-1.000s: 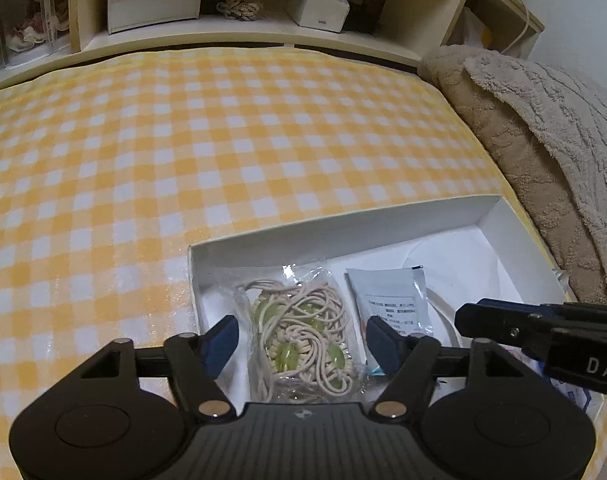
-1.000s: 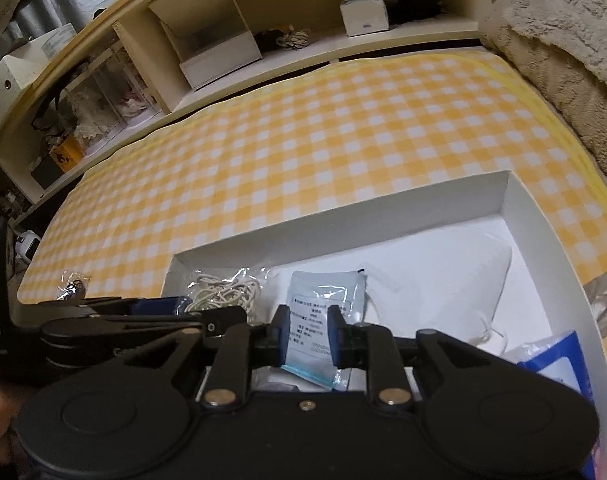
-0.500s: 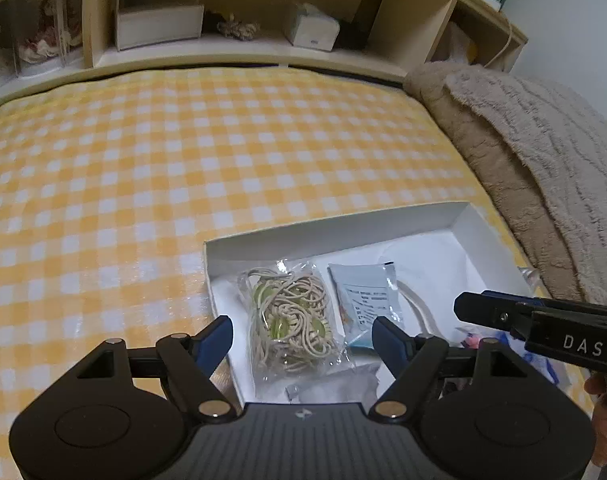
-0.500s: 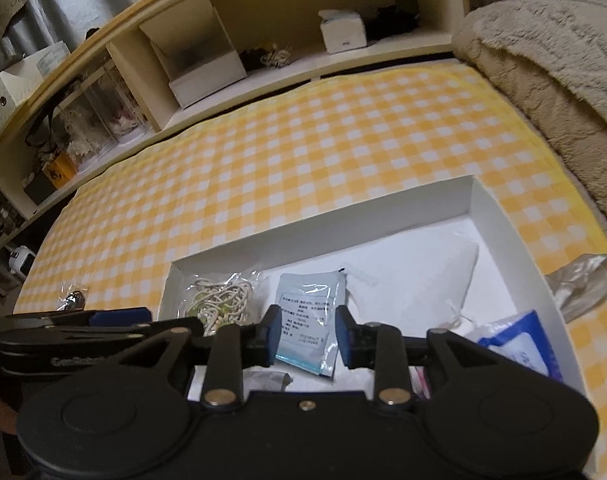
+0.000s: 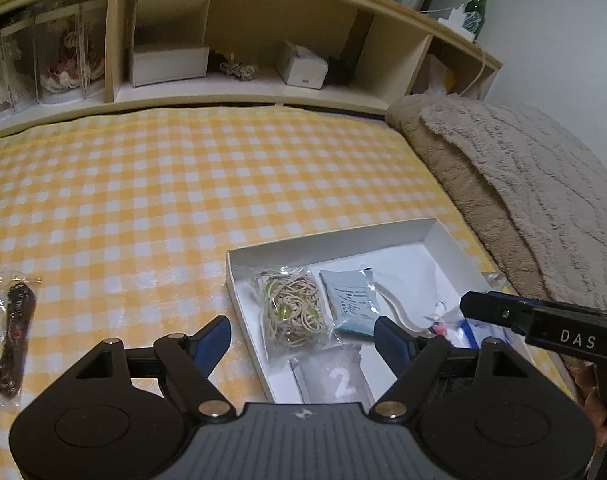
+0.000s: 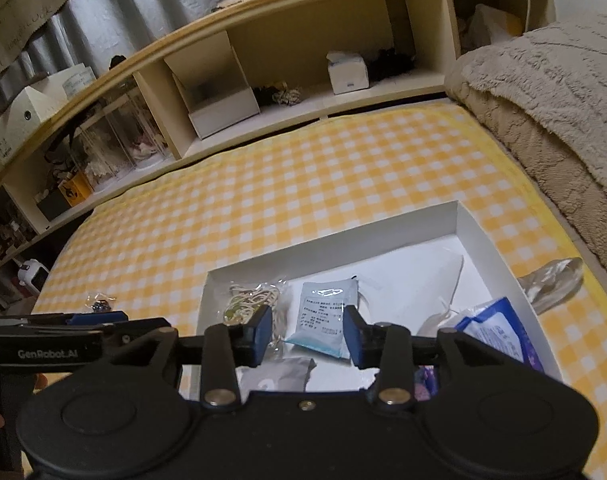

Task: Organize soft objects
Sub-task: 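Move both tools back toward the bagged cable and floral pouch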

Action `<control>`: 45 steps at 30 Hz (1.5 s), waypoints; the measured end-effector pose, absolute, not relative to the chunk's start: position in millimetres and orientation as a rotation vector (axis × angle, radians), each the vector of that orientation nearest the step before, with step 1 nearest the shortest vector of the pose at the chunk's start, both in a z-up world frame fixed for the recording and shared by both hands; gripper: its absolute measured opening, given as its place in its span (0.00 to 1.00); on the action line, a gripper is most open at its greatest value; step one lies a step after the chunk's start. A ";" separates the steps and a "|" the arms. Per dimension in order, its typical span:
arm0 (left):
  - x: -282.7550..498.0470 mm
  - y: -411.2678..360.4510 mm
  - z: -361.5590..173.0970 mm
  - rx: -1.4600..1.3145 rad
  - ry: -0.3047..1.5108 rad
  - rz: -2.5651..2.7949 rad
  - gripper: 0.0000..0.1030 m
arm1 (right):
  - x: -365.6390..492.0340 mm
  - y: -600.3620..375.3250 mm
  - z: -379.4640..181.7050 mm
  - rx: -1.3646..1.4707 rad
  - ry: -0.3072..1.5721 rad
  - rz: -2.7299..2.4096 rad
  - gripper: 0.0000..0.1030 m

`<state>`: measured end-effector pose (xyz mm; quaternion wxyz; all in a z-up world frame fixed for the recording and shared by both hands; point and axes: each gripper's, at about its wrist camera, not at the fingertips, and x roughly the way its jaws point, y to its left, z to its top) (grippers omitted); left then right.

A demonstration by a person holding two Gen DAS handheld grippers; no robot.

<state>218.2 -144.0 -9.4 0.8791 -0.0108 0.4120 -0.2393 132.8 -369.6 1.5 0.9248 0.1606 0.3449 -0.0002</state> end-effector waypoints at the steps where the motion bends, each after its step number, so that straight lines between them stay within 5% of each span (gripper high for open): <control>1: 214.0 -141.7 -6.6 -0.022 0.854 -0.503 0.78 | 128.1 -369.0 4.3 0.328 0.700 -0.003 0.39; 12: 170.8 -126.2 18.3 -0.011 0.800 -0.541 0.92 | 75.5 -358.7 32.4 0.298 0.635 -0.017 0.48; 15: 159.3 -122.6 23.2 -0.005 0.781 -0.543 0.99 | 63.7 -352.3 36.7 0.265 0.632 -0.024 0.56; 17: 153.2 -119.8 25.3 -0.004 0.774 -0.541 1.00 | 56.5 -348.9 38.6 0.251 0.629 -0.036 0.73; 26: 136.2 -104.3 22.1 0.019 0.774 -0.533 1.00 | 29.3 -338.8 41.2 0.220 0.629 -0.096 0.98; 45: 153.6 -47.6 10.8 0.002 0.729 -0.448 1.00 | 51.3 -296.2 22.0 0.218 0.656 -0.113 1.00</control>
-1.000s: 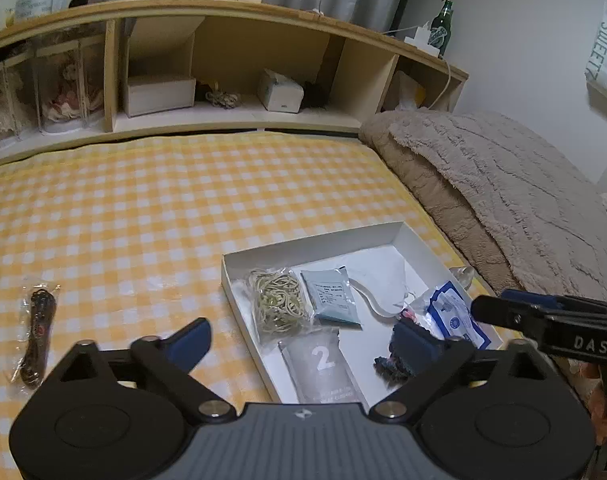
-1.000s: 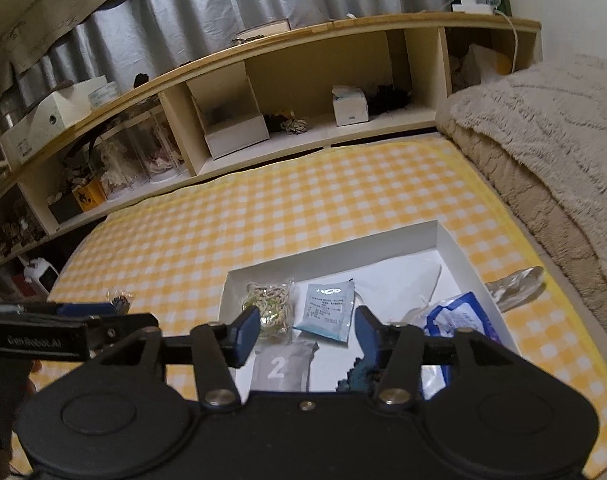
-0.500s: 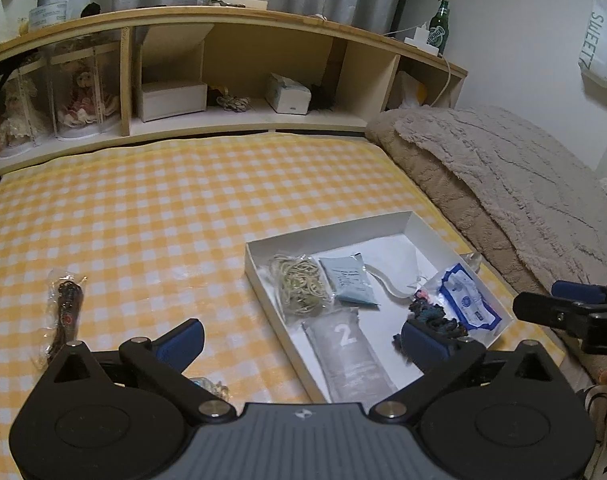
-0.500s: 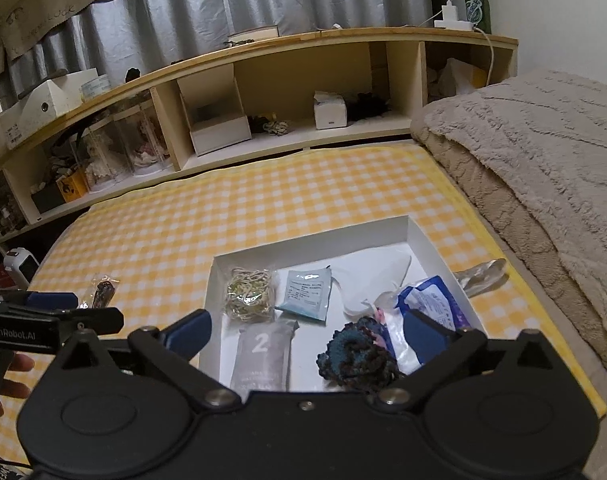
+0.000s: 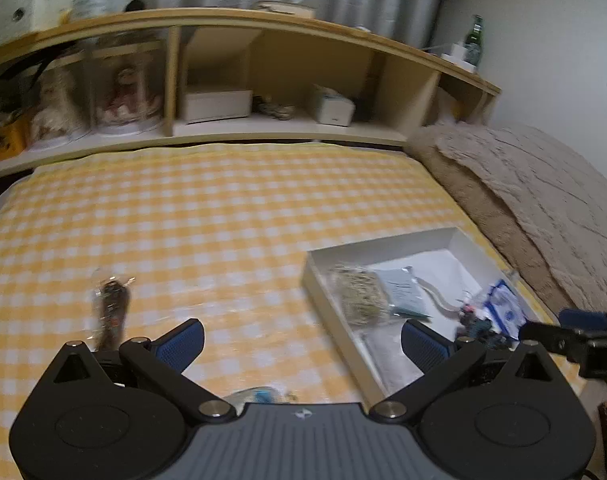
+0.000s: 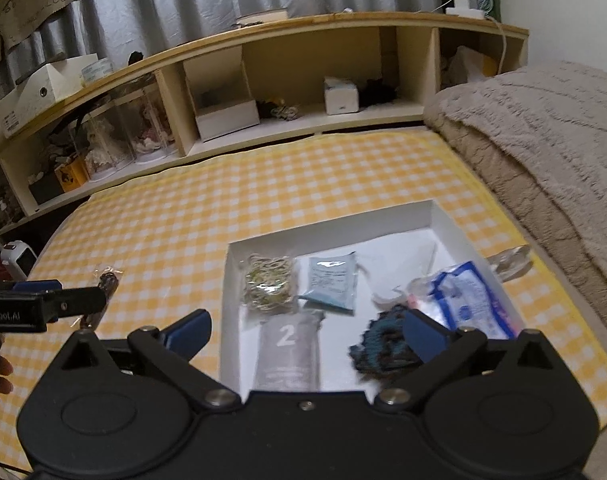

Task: Organize soft objects
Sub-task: 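Move both tools back toward the bagged cable and floral pouch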

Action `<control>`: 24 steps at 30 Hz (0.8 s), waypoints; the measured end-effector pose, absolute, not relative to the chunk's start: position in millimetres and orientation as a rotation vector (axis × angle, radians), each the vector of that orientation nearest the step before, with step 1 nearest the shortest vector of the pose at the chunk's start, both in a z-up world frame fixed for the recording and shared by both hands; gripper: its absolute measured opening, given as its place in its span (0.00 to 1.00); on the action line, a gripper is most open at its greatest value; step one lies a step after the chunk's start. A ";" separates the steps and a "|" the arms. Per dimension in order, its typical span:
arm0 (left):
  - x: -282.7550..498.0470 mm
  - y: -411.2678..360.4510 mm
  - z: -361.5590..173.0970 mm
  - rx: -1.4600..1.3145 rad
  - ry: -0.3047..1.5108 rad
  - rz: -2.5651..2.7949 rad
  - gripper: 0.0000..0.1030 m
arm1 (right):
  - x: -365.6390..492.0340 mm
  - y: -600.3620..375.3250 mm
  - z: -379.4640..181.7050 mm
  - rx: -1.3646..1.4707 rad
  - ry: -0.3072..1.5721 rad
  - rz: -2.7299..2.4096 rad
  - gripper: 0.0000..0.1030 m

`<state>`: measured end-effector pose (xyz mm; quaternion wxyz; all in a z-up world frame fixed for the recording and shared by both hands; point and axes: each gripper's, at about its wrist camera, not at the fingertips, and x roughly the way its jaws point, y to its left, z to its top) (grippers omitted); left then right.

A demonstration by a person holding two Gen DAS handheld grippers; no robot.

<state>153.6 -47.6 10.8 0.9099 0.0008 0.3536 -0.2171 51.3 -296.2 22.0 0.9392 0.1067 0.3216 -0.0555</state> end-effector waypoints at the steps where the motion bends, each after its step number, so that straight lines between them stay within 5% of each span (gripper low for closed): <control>1: 156.8 -42.2 9.8 -0.009 0.733 -0.438 1.00 | 54.5 -292.3 20.3 0.219 0.661 -0.108 1.00; 24: 236.8 49.5 -25.2 -0.044 0.799 -0.261 1.00 | 119.6 -202.3 -18.0 0.155 0.755 0.116 1.00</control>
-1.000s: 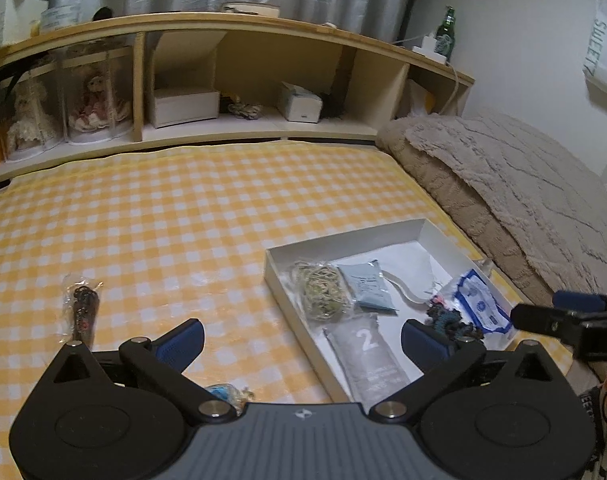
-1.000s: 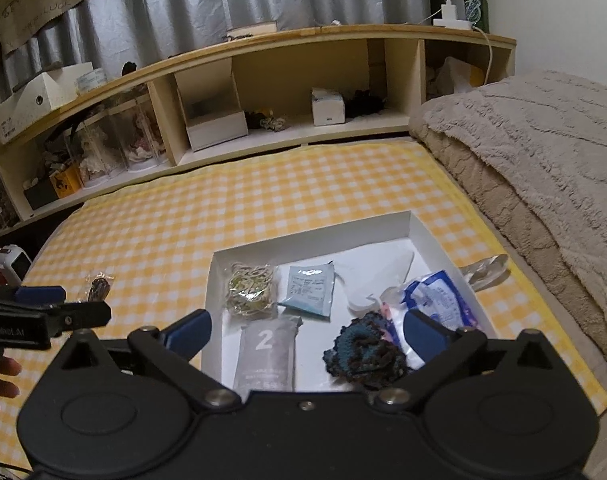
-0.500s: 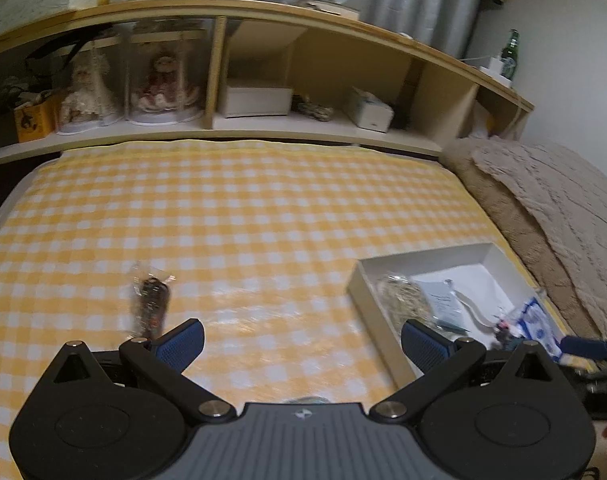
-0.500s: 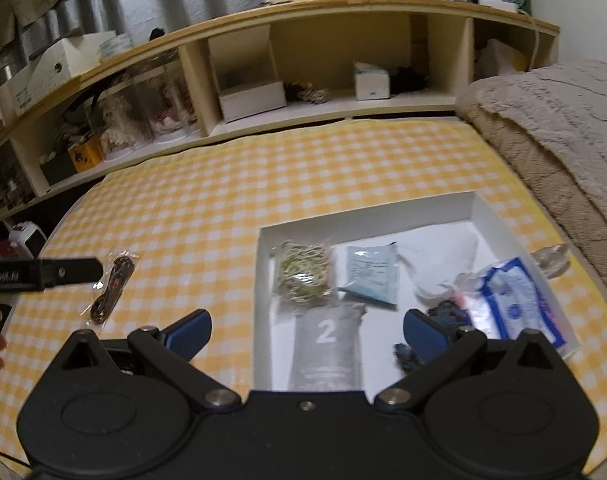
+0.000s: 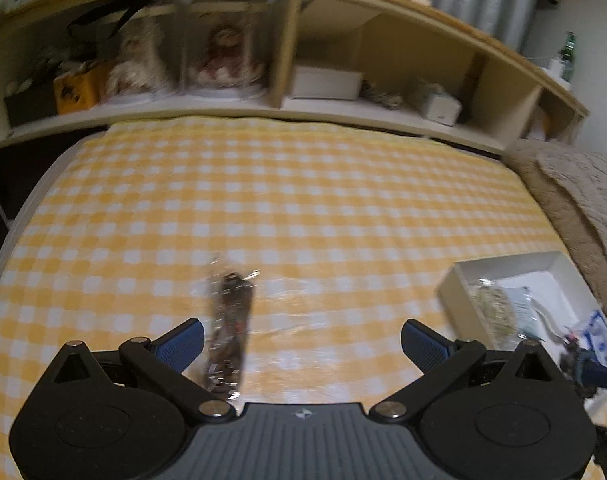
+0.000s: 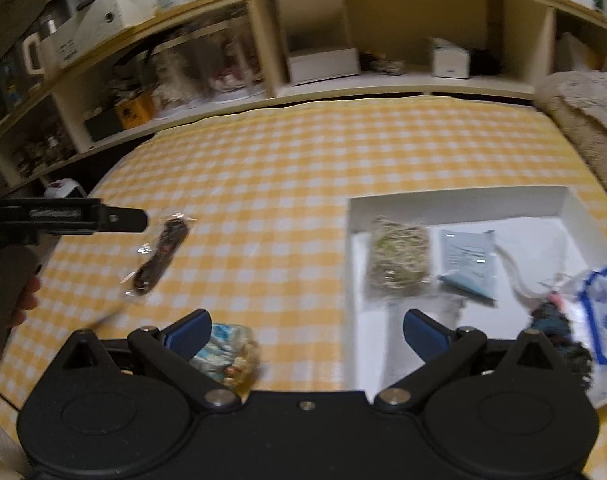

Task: Organize soft objects
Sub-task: 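Move both tools back toward the bagged cable and floral pouch, then grasp the bagged cable with the left gripper while the right grasps the floral pouch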

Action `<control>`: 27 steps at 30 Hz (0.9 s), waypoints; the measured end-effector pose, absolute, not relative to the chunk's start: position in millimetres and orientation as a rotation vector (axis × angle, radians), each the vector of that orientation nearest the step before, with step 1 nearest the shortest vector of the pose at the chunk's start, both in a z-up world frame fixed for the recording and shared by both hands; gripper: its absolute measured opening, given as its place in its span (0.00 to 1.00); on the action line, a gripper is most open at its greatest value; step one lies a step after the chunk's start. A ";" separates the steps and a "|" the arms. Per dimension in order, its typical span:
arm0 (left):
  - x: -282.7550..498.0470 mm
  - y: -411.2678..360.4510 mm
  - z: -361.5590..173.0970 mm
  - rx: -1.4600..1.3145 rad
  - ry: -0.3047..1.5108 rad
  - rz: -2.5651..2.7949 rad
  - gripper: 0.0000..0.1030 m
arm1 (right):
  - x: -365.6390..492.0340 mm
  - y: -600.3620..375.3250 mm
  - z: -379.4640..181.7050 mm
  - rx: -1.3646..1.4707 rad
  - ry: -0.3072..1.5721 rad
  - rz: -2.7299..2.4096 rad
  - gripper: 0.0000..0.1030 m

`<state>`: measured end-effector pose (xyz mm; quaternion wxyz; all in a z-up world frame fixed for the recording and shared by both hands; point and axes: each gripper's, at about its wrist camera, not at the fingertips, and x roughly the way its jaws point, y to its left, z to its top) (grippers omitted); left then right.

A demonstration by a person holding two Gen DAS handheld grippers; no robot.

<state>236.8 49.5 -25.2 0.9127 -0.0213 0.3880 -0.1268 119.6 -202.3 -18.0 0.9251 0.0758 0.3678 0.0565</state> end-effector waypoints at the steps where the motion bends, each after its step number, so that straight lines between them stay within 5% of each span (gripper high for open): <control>1: 241.2 53.9 -28.7 -0.053 0.808 -0.251 1.00 | 122.3 -199.3 -19.2 0.157 0.757 0.133 1.00; 27: 308.9 60.0 -105.8 -0.037 0.895 -0.199 1.00 | 175.1 -110.9 -95.2 -0.162 0.857 0.541 1.00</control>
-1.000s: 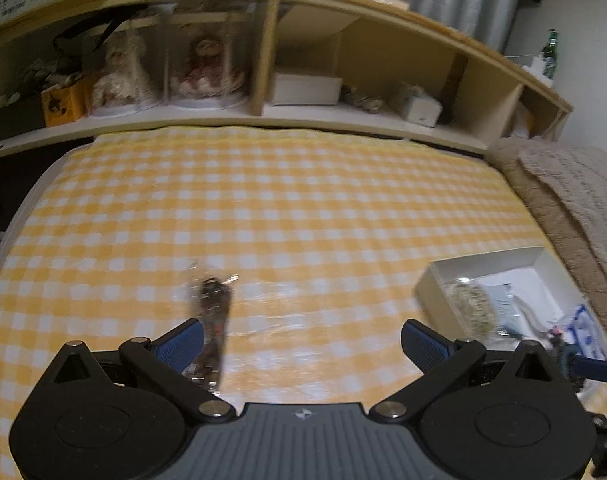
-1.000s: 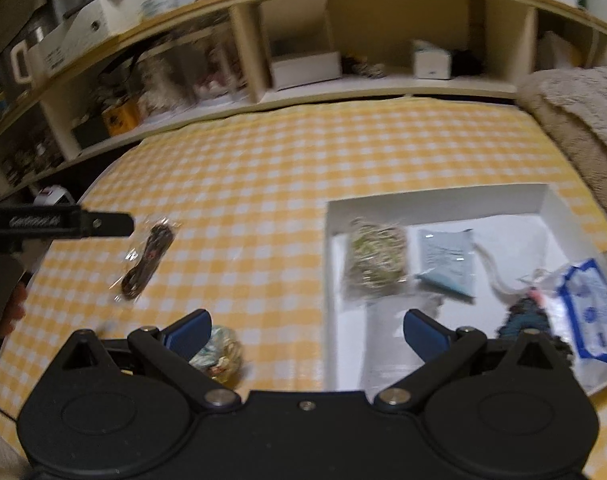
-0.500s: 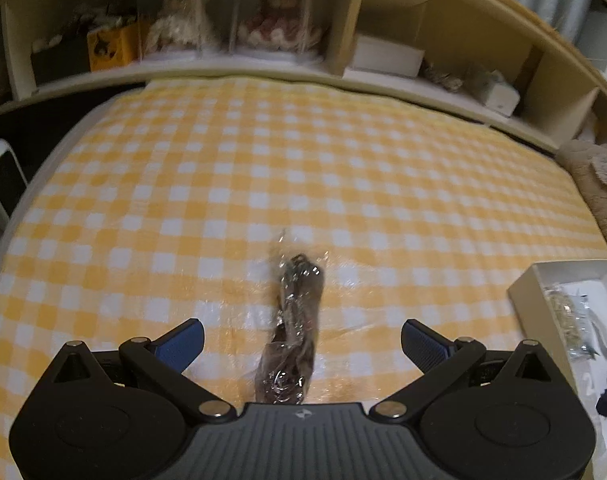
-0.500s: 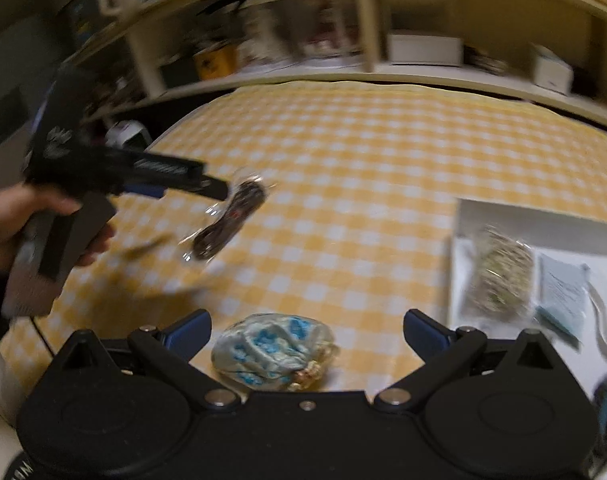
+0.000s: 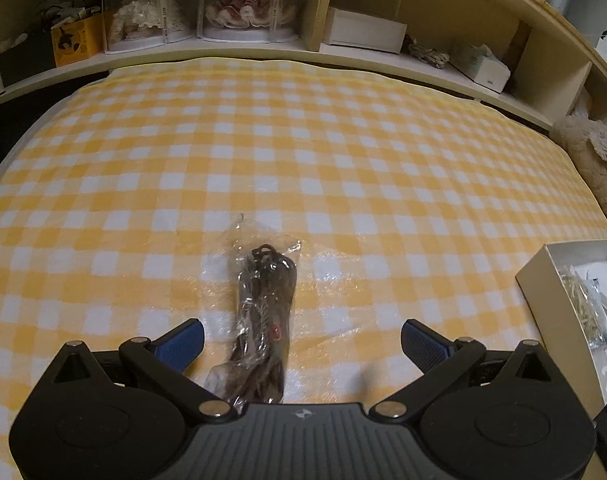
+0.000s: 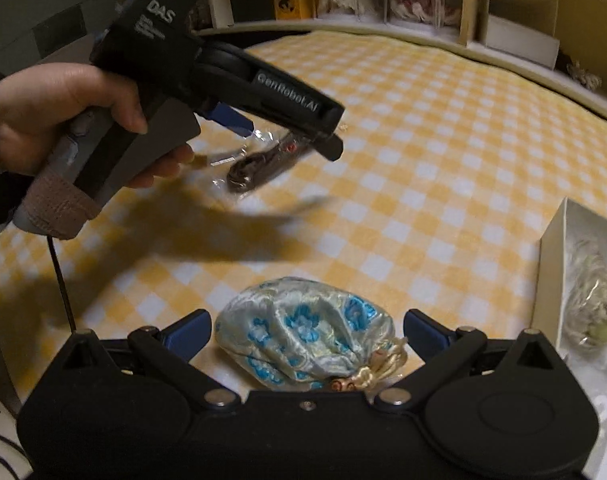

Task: Organize soft objects
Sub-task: 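Grasp the bagged cable with the left gripper while the right grasps the floral pouch, then carry the bagged cable and floral pouch over the white box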

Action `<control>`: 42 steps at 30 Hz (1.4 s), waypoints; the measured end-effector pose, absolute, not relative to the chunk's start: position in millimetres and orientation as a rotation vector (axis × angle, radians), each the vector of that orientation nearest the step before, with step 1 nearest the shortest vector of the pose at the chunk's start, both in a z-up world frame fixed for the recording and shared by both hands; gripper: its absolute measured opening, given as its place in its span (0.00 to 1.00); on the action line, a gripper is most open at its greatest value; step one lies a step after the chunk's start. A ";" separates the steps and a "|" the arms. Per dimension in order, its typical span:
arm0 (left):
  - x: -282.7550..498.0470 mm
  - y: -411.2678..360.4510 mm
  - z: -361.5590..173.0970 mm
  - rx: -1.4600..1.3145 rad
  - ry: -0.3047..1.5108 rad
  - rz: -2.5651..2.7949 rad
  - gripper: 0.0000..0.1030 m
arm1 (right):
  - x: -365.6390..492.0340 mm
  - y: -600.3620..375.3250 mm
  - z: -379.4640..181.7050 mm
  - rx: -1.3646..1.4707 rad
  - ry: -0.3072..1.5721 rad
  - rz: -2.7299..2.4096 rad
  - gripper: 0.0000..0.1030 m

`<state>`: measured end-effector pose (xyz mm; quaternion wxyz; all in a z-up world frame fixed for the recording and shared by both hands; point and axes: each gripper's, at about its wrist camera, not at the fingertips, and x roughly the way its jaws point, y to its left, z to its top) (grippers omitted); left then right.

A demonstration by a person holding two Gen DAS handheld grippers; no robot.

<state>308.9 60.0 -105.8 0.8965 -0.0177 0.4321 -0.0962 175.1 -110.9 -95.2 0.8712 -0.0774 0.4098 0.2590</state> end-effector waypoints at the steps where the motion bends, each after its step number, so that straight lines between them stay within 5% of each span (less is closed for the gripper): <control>1: 309.6 58.5 -107.2 -0.038 0.895 -0.194 1.00 | 177.4 -111.1 -96.5 -0.148 0.867 0.537 0.99; 11: 316.8 52.6 -122.0 -0.018 0.948 -0.191 0.81 | 179.5 -110.0 -96.3 -0.129 0.910 0.557 0.77; 20: 313.6 51.6 -118.0 0.006 0.976 -0.172 0.34 | 178.7 -119.3 -88.0 -0.078 0.908 0.554 0.71; 42: 279.7 43.7 -78.0 -0.105 0.873 -0.219 0.25 | 174.3 -148.1 -63.8 0.043 0.826 0.486 0.67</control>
